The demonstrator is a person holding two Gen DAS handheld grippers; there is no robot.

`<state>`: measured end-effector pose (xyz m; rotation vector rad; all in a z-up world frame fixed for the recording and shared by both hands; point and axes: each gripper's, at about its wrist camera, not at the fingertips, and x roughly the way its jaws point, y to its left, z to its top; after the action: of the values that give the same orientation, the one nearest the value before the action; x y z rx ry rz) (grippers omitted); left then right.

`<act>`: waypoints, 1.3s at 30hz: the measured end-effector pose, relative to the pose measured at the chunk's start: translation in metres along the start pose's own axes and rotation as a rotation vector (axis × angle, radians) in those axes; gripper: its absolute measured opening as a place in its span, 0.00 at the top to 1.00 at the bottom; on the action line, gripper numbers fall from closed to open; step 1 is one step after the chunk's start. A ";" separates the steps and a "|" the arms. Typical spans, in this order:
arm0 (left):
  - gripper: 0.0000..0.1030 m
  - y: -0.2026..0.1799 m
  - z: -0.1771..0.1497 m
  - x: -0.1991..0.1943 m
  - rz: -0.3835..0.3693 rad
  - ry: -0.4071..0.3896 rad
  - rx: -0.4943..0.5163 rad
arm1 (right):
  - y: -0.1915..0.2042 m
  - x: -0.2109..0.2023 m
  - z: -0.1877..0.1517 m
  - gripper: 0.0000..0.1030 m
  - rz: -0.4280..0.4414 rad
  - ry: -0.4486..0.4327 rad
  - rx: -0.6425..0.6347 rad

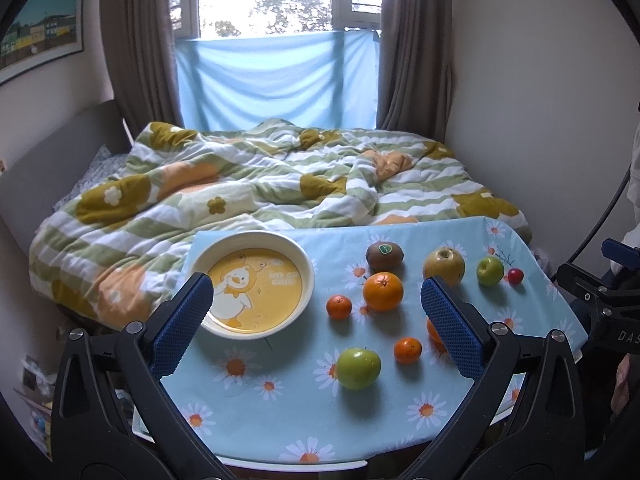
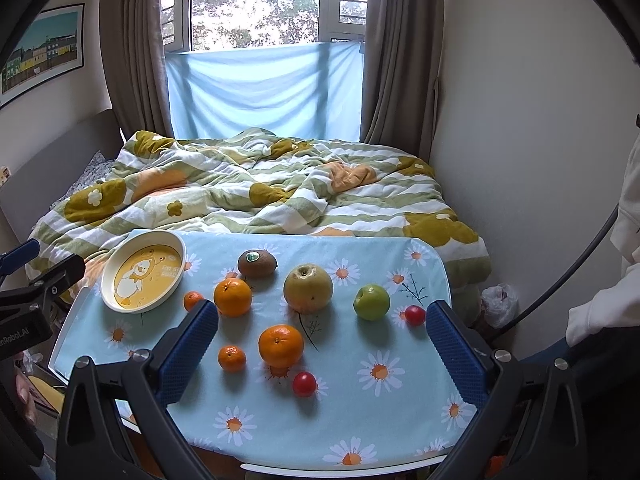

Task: Organize fruits
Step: 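Grasp the green apple with the left tool while the right tool grasps the red tomato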

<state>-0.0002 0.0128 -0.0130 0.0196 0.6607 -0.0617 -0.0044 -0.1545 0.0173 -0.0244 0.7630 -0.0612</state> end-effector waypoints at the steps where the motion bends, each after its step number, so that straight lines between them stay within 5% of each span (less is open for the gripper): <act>1: 0.00 0.002 0.001 0.002 -0.007 0.011 -0.001 | -0.002 0.000 -0.002 0.00 0.000 0.007 0.006; 11: 0.00 0.005 -0.027 0.053 -0.076 0.191 0.040 | -0.016 0.034 -0.027 0.00 -0.065 0.116 0.005; 26: 0.00 -0.025 -0.091 0.130 -0.044 0.403 -0.057 | -0.033 0.117 -0.079 0.00 0.145 0.313 -0.094; 32: 0.17 -0.040 -0.102 0.150 -0.037 0.421 -0.045 | -0.026 0.139 -0.094 0.02 0.209 0.346 -0.156; 39: 0.36 -0.047 -0.110 0.169 -0.009 0.467 -0.030 | -0.018 0.155 -0.105 0.21 0.253 0.372 -0.236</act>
<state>0.0623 -0.0388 -0.2038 0.0018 1.1284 -0.0563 0.0340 -0.1820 -0.1647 -0.1430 1.1360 0.2725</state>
